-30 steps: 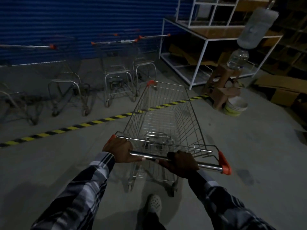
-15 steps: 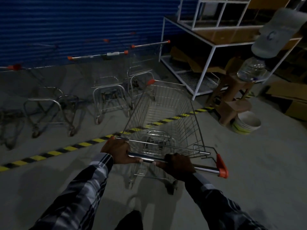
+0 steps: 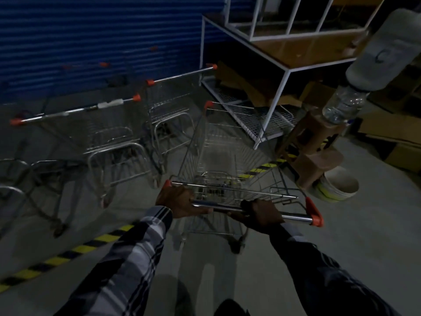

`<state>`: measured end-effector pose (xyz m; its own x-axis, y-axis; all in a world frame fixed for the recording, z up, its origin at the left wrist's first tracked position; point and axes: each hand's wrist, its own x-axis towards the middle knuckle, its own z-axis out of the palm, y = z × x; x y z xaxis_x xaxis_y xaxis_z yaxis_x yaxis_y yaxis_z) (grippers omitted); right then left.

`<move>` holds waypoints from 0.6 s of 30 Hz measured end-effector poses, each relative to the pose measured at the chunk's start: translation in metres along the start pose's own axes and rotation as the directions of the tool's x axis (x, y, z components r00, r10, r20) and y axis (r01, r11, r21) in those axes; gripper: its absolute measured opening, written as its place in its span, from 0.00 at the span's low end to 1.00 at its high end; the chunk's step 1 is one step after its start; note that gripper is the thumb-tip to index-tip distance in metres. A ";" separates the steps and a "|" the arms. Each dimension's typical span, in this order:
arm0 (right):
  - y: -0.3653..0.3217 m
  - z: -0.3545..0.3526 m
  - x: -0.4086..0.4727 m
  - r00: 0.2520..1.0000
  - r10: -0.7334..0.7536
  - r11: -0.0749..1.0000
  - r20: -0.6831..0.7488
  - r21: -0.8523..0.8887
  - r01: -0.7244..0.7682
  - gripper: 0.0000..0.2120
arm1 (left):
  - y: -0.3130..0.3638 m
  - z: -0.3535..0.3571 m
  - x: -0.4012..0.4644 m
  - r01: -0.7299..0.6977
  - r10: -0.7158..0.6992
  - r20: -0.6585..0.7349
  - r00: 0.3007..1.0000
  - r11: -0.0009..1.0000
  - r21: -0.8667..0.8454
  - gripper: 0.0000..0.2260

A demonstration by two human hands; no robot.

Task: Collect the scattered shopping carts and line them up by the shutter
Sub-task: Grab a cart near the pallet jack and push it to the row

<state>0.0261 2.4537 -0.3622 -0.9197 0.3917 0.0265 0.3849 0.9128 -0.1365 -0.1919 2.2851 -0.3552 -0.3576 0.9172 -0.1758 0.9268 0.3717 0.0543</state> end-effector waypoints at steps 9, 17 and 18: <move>0.115 -0.002 0.181 1.000 -0.019 0.999 -0.003 -0.050 0.019 0.48 | -0.055 -0.022 0.208 0.054 -0.053 -0.018 0.998 0.996 0.070 0.45; 0.202 -0.018 0.312 0.991 -0.069 0.995 0.116 -0.068 0.077 0.33 | -0.084 -0.046 0.356 0.072 -0.070 -0.032 0.997 0.994 0.080 0.50; 0.215 -0.014 0.327 0.993 -0.095 0.992 0.076 -0.078 0.101 0.38 | -0.084 -0.048 0.374 0.087 -0.086 -0.020 0.996 0.993 0.077 0.50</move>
<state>-0.1905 2.7801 -0.3687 -0.9554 0.2930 -0.0362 0.2947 0.9540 -0.0555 -0.4094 2.6036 -0.3780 -0.4381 0.8846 -0.1597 0.8982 0.4381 -0.0374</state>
